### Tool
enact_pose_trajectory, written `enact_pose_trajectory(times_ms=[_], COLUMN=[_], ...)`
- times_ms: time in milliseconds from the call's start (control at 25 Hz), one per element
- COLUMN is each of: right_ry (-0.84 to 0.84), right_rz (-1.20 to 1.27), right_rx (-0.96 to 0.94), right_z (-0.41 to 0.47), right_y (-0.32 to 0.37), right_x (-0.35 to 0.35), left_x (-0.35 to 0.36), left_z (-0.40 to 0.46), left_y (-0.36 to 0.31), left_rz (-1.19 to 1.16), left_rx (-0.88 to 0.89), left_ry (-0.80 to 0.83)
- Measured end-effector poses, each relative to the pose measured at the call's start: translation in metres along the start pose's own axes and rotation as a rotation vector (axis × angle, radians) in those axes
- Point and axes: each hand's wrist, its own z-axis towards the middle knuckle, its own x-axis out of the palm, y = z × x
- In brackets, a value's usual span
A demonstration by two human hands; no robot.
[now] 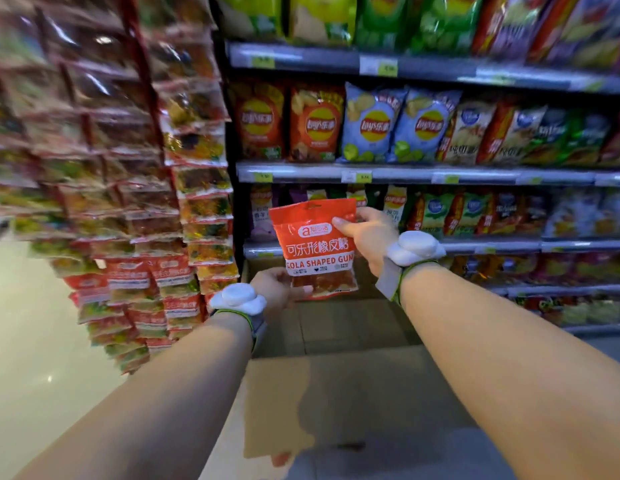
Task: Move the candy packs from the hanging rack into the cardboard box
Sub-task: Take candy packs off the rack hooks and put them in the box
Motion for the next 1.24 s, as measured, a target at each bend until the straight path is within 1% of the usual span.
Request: enact_pose_trajectory(times_ms=[120,280,440,520,760,920,1080,1240], right_ry=[0.031,0.028,0.020,0.013,-0.057,-0.071,-0.063,-0.035], right_rz=[0.019,0.086,0.184,0.221,0.272,0.226,0.202,0.120], right_rx=[-0.085,-0.136,-0.219,-0.258,-0.408,-0.523,-0.642,-0.685], right_z=[-0.017,-0.028,-0.025,-0.021,-0.006,-0.003,0.007,0.026], right_y=[0.050,0.118,0.181,0.216,0.329,0.373,0.407,0.431], right_x=[0.010,0.035,0.070,0.095,0.177,0.212,0.246,0.264], left_x=[-0.034,-0.092,-0.163,-0.205,-0.331,-0.390,-0.441,-0.467], left_z=[-0.024,-0.040,-0.041,-0.037,-0.026,-0.024,-0.006,0.020], left_y=[-0.029,-0.065,-0.104,-0.124,-0.193,-0.234,-0.266,-0.293], left_rz=[0.002,0.052,-0.010,-0.047,-0.042,0.018,0.018,0.010], left_rx=[0.080,0.184,0.259,0.303,0.512,0.652,0.728,0.751], left_ry=[-0.093,-0.216,-0.302,-0.347,-0.479,-0.547,-0.553,-0.581])
